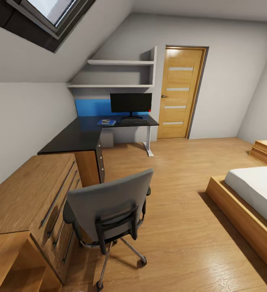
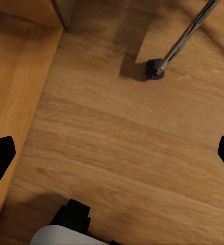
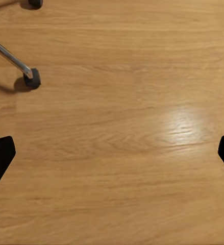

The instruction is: In the bedroom, organize the workspace by keeping the computer under the desk, ensuring the monitor is on the desk, placing the keyboard on the desk next to the monitor, placing the mouse on the desk next to the keyboard, moving the folder from the swivel chair onto the desk next to the mouse, stacking the notebook on top of the folder with the pen on top of the notebook, and positioning the swivel chair next to the desk.

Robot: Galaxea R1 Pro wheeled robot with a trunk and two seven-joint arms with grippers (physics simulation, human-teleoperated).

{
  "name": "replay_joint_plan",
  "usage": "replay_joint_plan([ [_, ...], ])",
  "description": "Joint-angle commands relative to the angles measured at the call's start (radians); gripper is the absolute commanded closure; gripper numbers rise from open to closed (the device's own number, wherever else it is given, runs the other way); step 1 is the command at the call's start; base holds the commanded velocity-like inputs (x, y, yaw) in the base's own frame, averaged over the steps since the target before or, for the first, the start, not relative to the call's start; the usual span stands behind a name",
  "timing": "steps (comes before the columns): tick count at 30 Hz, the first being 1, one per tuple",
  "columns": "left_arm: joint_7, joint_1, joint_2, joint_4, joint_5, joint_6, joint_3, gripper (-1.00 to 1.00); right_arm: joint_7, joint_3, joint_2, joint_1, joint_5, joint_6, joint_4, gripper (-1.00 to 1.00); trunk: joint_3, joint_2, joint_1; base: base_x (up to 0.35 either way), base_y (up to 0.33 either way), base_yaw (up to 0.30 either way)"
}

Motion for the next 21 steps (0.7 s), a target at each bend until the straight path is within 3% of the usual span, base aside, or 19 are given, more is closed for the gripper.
replay_joint_plan([
  [1, -0.001, -0.001, -0.001, 0.0, 0.005, -0.002, 0.004, -1.0, -0.004, 0.009, 0.001, -0.001, -0.005, -0.003, 0.002, -1.0, -0.004, -0.008, 0.004, 0.0, 0.0, 0.0],
  [18, -0.001, -0.001, 0.0, 0.025, 0.007, 0.004, 0.005, -1.0, -0.006, 0.003, 0.003, -0.001, -0.01, -0.011, -0.004, -1.0, -0.057, -0.127, 0.069, 0.0, 0.0, 0.0],
  [21, -0.002, -0.005, 0.0, 0.02, 0.006, 0.004, 0.004, -1.0, -0.008, -0.002, 0.002, -0.003, -0.014, -0.014, -0.071, -1.0, -0.067, -0.148, 0.081, 0.0, 0.0, 0.0],
])
